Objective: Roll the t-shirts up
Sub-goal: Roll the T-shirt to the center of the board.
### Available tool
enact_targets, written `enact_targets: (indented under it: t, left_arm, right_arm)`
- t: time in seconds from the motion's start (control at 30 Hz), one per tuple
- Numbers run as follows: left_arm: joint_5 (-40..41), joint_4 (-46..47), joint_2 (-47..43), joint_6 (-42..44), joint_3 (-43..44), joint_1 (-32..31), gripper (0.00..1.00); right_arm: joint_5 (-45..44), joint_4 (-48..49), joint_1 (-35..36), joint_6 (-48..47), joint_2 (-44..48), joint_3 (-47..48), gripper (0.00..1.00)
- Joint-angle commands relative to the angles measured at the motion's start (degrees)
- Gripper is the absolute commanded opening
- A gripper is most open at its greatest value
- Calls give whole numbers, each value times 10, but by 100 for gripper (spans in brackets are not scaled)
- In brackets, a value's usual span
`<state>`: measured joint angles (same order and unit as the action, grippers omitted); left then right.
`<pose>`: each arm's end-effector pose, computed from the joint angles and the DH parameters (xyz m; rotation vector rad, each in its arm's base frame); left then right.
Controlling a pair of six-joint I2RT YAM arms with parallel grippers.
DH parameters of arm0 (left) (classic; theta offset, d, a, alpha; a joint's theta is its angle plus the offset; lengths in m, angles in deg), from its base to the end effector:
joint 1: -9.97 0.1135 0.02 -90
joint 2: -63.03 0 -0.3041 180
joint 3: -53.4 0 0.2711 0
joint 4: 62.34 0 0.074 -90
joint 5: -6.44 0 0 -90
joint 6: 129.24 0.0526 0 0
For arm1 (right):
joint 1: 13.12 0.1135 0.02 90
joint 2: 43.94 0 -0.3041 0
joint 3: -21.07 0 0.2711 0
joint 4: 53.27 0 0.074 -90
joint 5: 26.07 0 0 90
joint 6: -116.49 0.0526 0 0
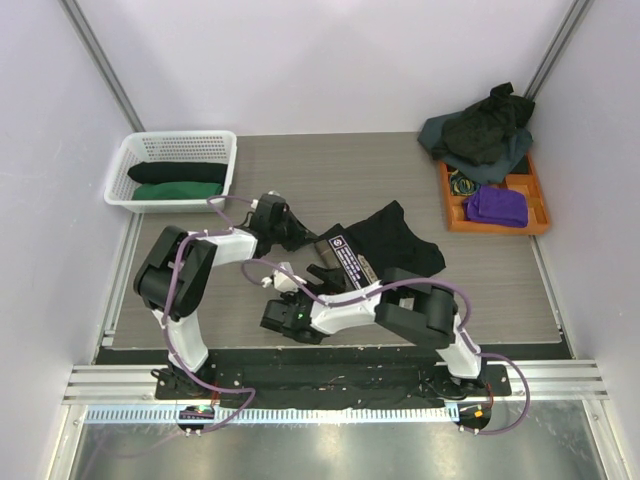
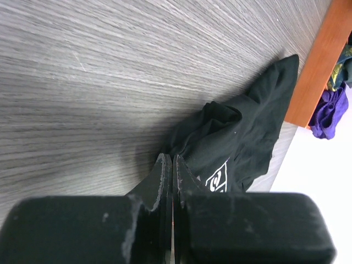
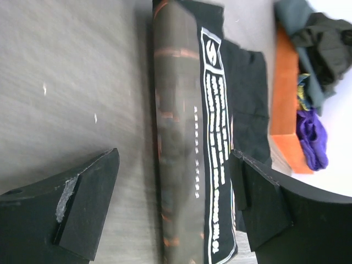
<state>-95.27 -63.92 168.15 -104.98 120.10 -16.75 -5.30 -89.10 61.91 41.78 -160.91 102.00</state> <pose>0.3595 -0.1929 0.1579 -0.7188 2.3850 -1.0144 0.1524 0.3795 0.1370 -0.7949 1.8207 -0.7377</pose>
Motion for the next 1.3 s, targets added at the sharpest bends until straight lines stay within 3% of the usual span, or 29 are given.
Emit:
enact_targets:
  t: [0.0, 0.97, 1.27]
  left_arm:
    - [-24, -4, -37, 1, 12, 3, 0]
    - [-111, -48, -38, 30, 33, 40, 0]
    - [-128, -65, -26, 46, 50, 51, 0]
  right_arm:
    - [-59, -58, -15, 68, -53, 69, 92]
    - [-48, -106, -70, 111, -104, 51, 86]
    - [-44, -143, -72, 132, -135, 69, 72]
